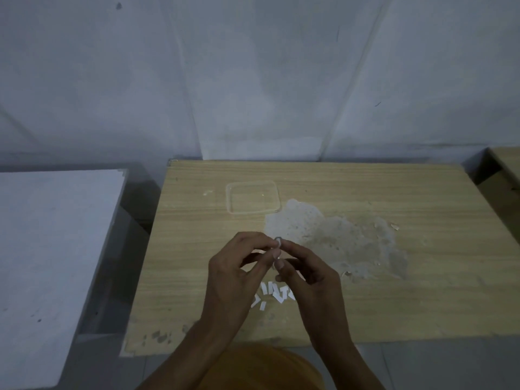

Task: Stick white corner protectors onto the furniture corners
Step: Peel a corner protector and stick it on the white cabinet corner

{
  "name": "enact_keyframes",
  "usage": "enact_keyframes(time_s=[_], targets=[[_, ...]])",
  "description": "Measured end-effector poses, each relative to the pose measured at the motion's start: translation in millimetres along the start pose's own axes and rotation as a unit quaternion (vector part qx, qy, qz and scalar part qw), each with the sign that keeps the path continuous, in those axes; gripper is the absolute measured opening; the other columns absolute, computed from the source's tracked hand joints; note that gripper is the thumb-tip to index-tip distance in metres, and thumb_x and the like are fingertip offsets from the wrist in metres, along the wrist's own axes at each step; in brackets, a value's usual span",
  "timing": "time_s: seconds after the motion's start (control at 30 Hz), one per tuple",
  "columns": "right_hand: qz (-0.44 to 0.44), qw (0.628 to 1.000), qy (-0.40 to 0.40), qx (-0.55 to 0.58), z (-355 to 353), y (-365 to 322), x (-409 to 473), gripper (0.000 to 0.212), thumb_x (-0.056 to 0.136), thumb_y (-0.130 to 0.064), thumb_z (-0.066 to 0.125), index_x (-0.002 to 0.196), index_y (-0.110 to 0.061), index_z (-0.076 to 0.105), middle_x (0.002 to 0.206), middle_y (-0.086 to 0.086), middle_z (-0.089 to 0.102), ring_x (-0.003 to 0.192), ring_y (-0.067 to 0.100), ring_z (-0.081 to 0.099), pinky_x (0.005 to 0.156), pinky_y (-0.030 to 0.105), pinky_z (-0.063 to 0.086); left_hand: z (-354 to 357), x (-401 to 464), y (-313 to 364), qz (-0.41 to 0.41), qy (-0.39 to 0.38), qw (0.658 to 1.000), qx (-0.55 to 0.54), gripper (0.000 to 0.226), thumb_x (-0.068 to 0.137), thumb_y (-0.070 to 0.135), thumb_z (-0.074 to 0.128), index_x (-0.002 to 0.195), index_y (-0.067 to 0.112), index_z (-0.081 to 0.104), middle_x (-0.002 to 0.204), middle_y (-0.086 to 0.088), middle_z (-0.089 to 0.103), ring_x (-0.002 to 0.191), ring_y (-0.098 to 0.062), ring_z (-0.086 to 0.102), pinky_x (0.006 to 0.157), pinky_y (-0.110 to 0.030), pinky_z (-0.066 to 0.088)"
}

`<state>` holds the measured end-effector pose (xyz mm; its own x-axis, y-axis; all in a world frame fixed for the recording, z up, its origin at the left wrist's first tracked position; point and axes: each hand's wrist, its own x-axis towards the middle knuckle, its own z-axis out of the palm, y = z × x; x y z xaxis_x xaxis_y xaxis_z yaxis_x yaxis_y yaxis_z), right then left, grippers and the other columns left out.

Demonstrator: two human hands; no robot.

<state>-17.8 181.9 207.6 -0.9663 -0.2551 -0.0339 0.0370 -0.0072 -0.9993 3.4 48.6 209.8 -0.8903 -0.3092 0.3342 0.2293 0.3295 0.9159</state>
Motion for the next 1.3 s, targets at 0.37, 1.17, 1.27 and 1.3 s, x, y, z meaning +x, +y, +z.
enact_keyframes(time_s=[0.37,1.17,1.27,1.3], targets=[[-0.057,0.997,-0.004,-0.054,-2.5,-2.6,2.5,0.035,0.086,0.0,0.066,0.112,-0.023,0.069,0.095,-0.006,0.071,0.085,0.011,0.066,0.069,0.012,0.05,-3.3,3.2,5.9,0.003,0.006,1.0,-0.002,0.011,0.085,0.019,0.065,0.095,0.021,0.071,0.093,0.014,0.068,0.091,-0.009,0.068,0.073,-0.019,0.055],[-0.067,0.986,-0.05,-0.146,-22.0,-28.3,29.2,0.029,0.088,-0.002,0.063,0.1,-0.027,0.071,0.083,-0.013,0.073,0.072,0.003,0.068,0.066,0.008,0.049,-0.3,20.9,8.0,-0.08,-0.047,0.996,-0.012,0.026,0.085,0.015,0.07,0.101,0.033,0.062,0.088,0.009,0.066,0.076,-0.01,0.068,0.064,-0.021,0.056],[-0.05,0.991,-0.05,-0.118,-23.1,-34.5,33.4,0.024,0.087,-0.007,0.065,0.104,-0.023,0.067,0.084,-0.01,0.073,0.072,0.005,0.069,0.066,0.011,0.051,-2.7,25.2,11.2,-0.124,-0.054,0.99,-0.047,0.014,0.084,0.017,0.071,0.093,0.026,0.066,0.081,0.003,0.069,0.072,-0.014,0.07,0.064,-0.03,0.058],[-0.043,0.993,-0.048,-0.097,-23.0,-36.1,33.8,0.024,0.086,-0.007,0.066,0.105,-0.022,0.066,0.084,-0.01,0.074,0.073,0.006,0.07,0.066,0.011,0.051,-3.3,26.5,12.9,-0.136,-0.05,0.987,-0.07,0.01,0.083,0.018,0.071,0.091,0.022,0.066,0.08,0.002,0.069,0.071,-0.014,0.07,0.063,-0.028,0.058]])
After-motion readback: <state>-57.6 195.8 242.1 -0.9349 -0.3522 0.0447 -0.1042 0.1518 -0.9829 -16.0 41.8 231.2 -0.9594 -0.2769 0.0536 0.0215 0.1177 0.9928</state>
